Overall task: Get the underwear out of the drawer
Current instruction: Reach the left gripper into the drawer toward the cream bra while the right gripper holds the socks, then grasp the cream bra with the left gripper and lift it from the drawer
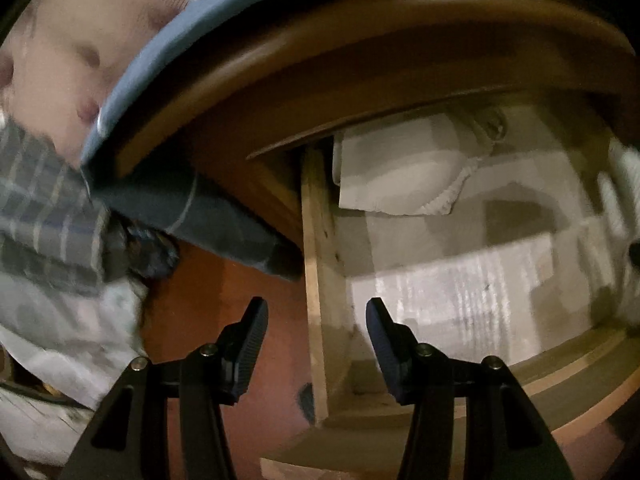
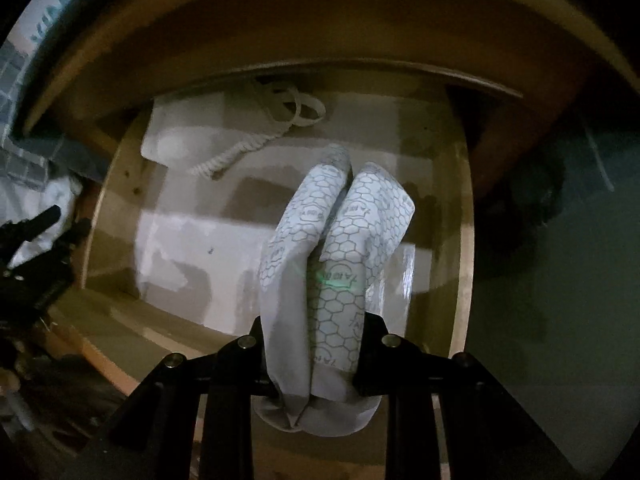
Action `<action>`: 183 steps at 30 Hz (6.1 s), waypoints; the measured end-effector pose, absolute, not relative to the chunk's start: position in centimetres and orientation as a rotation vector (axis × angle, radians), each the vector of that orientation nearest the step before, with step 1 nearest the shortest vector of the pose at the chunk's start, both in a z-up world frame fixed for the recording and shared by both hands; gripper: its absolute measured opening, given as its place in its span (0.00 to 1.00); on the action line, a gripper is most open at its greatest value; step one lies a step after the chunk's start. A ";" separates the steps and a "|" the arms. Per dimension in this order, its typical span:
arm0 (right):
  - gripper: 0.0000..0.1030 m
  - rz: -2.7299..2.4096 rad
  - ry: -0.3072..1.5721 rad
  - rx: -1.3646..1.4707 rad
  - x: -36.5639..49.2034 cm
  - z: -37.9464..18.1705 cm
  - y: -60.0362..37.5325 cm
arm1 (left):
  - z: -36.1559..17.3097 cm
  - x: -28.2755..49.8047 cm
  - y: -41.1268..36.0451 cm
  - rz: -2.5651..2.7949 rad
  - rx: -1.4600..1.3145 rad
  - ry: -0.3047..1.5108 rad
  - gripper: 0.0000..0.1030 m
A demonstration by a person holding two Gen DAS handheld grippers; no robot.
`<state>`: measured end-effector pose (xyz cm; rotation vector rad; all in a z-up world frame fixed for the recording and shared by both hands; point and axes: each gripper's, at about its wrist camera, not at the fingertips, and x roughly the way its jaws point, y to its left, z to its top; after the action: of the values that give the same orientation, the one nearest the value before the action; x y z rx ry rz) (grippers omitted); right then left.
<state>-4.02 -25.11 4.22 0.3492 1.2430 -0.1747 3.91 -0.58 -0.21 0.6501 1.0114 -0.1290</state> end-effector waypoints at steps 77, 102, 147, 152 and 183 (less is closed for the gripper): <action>0.24 -0.078 1.273 0.423 -2.7 0.4 -23.7 | -11.5 4.5 -5.2 -0.580 1.585 0.241 0.52; 0.26 -0.066 1.255 0.443 -3.0 0.5 -24.0 | -5.2 3.5 -5.9 -0.765 1.472 0.589 0.17; 0.27 -0.034 1.244 0.498 -3.4 0.5 -24.5 | -2.3 8.5 -6.8 -0.684 0.715 1.377 0.72; 0.27 -0.037 1.248 0.495 -3.3 0.4 -24.4 | -4.0 8.8 -7.9 -0.648 0.773 1.403 0.78; 0.21 -0.082 1.201 0.388 -2.6 0.8 -22.9 | 1.3 5.5 -6.0 -0.573 0.627 1.288 0.28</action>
<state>-2.64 -22.91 0.82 0.3877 1.2011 -0.0823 5.45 -5.99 1.28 0.6270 1.2876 -0.5731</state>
